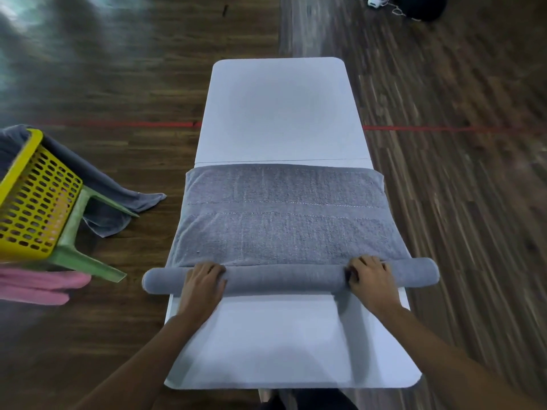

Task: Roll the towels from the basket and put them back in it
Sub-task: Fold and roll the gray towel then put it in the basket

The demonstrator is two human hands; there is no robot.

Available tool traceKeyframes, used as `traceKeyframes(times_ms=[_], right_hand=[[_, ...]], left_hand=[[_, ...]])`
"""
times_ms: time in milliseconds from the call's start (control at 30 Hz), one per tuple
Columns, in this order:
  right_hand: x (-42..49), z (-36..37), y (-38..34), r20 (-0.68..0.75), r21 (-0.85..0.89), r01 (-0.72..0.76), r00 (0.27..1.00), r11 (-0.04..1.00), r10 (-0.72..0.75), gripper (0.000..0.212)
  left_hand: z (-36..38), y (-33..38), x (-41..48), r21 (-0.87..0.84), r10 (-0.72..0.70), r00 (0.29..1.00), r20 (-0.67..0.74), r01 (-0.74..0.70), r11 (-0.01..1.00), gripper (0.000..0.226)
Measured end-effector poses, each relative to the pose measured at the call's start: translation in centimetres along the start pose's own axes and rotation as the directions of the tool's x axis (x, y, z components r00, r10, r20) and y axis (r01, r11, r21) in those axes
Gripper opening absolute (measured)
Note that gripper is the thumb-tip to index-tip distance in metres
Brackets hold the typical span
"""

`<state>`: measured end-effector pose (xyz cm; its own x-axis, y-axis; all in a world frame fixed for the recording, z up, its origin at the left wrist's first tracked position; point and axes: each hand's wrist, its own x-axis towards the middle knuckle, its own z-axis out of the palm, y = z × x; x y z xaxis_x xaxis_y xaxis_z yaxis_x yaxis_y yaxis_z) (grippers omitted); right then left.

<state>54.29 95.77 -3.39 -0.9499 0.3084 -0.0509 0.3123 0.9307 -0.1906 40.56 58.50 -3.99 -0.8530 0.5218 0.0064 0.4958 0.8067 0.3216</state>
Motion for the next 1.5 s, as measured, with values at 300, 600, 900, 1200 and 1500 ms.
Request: traceKeyframes(times_ms=[300,600,900,1200,1500], right_hand=[[-2.0,1.4,0.0,0.072,0.002,0.037,0.997,0.999,-0.037,0.055],[2.5,-3.2,0.7,0.739,0.174,-0.204,0.673,0.963,0.009,0.037],[-0.2,0.3,-0.6,0.038,0.064,0.035,0.999,0.997,-0.037,0.025],[-1.9,-0.4,0.6,0.338,-0.08,0.089,0.939,0.993,-0.057,0.045],[1.5,-1.9,-0.1,0.193,-0.02,-0.049,0.98,0.999,0.052,0.029]], left_hand=[[-0.1,0.6,1.2,0.088,0.026,0.98,0.198,-0.045,0.995,0.043],[-2.5,-1.4,3.9,-0.087,-0.019,0.824,0.566,0.082,0.993,0.047],[-0.3,-0.5,1.6,0.1,0.091,0.973,0.214,-0.114,0.988,0.051],[-1.6,-0.1,2.3,-0.023,-0.003,0.731,0.683,0.026,0.999,0.058],[-0.1,-1.2,0.8,-0.079,0.063,0.994,0.085,-0.056,0.995,0.03]])
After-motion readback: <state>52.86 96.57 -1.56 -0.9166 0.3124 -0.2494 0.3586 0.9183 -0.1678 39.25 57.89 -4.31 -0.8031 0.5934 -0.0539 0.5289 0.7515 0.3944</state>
